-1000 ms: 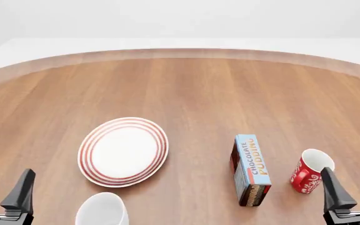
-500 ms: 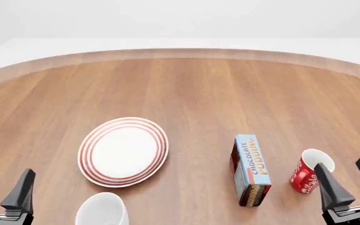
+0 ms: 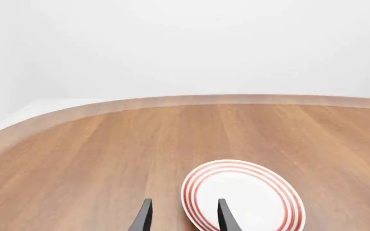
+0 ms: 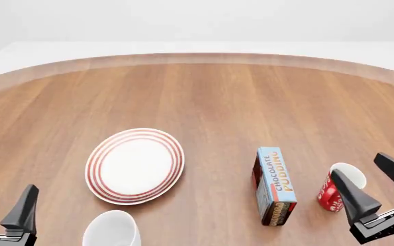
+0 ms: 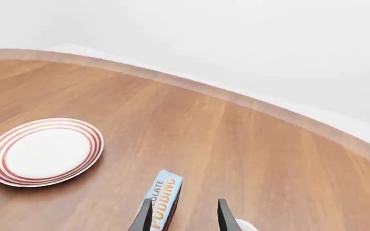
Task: Pick up the white mug and put it on the plate, and put the chocolate pudding to the right of the plate.
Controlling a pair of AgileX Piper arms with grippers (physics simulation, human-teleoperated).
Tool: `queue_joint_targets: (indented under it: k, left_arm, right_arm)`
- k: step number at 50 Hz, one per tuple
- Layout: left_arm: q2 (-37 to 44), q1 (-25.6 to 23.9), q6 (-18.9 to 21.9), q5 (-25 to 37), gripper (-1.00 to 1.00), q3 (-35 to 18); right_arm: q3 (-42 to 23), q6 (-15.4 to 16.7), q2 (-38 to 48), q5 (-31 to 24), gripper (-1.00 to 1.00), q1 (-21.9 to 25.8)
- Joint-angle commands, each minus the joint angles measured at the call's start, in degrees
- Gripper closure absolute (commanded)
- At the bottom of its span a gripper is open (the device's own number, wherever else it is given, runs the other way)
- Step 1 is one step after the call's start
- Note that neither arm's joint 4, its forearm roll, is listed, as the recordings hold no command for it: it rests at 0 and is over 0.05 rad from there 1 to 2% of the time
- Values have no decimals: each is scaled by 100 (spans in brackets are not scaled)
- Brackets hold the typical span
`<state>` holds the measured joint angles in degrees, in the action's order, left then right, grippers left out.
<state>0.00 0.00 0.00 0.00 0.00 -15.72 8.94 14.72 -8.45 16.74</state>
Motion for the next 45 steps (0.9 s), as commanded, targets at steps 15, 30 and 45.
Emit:
queue_joint_targets:
  k: [15,30,45]
  left_arm:
    - [0,0,0,0,-100,0]
    - [0,0,0,0,-100,0]
    - [0,0,0,0,-100,0]
  right_arm:
    - [-627,482,751,-376,-100,514]
    - [-984,340,1151,-639,-100,765]
    - [-1142,329,1480,-781,-100,783]
